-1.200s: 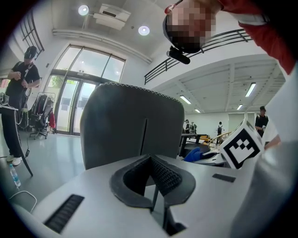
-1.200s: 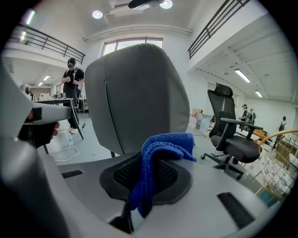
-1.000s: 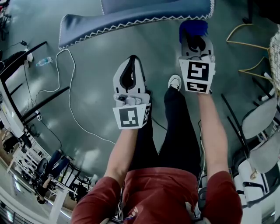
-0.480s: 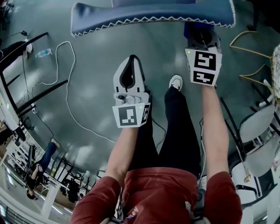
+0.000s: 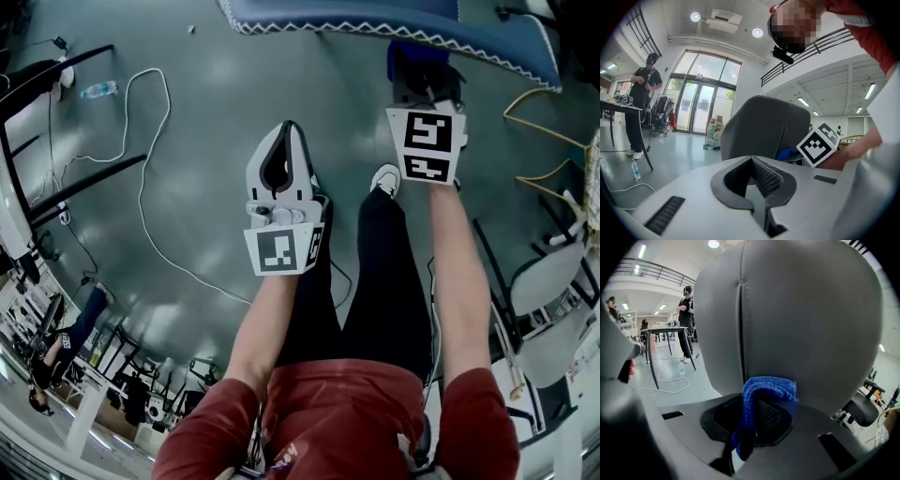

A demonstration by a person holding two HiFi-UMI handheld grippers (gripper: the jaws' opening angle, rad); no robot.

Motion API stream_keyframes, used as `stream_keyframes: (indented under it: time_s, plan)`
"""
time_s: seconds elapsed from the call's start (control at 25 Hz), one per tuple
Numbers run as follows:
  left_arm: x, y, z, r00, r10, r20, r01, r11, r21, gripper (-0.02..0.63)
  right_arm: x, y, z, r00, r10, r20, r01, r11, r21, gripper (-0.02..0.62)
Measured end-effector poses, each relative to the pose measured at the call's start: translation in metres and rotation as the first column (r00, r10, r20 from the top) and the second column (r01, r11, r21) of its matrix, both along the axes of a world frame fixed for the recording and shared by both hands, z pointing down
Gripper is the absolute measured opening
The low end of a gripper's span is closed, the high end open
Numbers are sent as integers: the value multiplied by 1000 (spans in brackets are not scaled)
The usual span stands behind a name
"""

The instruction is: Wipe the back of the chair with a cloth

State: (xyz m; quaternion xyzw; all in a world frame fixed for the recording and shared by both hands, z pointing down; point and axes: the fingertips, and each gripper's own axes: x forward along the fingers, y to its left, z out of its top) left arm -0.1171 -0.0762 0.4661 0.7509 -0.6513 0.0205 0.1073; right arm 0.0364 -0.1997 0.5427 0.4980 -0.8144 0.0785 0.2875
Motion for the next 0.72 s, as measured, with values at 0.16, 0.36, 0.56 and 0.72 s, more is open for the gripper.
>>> stream_keyframes:
  time_s: [0.16, 0.36, 0.56, 0.72]
  plan:
    - [-18, 8, 0, 999, -33, -13, 33, 999, 1, 13, -18, 2, 3, 1000, -12, 15, 12, 1000, -15, 62]
    - [-41, 21, 4, 997, -79, -5, 79, 997, 1, 14, -32, 3, 7, 999, -1, 49, 3, 999, -37, 61]
    - [-58, 42, 6, 995, -102, 1, 102, 995, 4, 14, -69, 16, 0, 997, -55, 49, 56, 998, -13, 61]
    - [-87, 50, 6, 992, -128, 3, 128, 992, 6, 14, -123, 18, -7, 991, -118, 61, 117, 993, 8, 61]
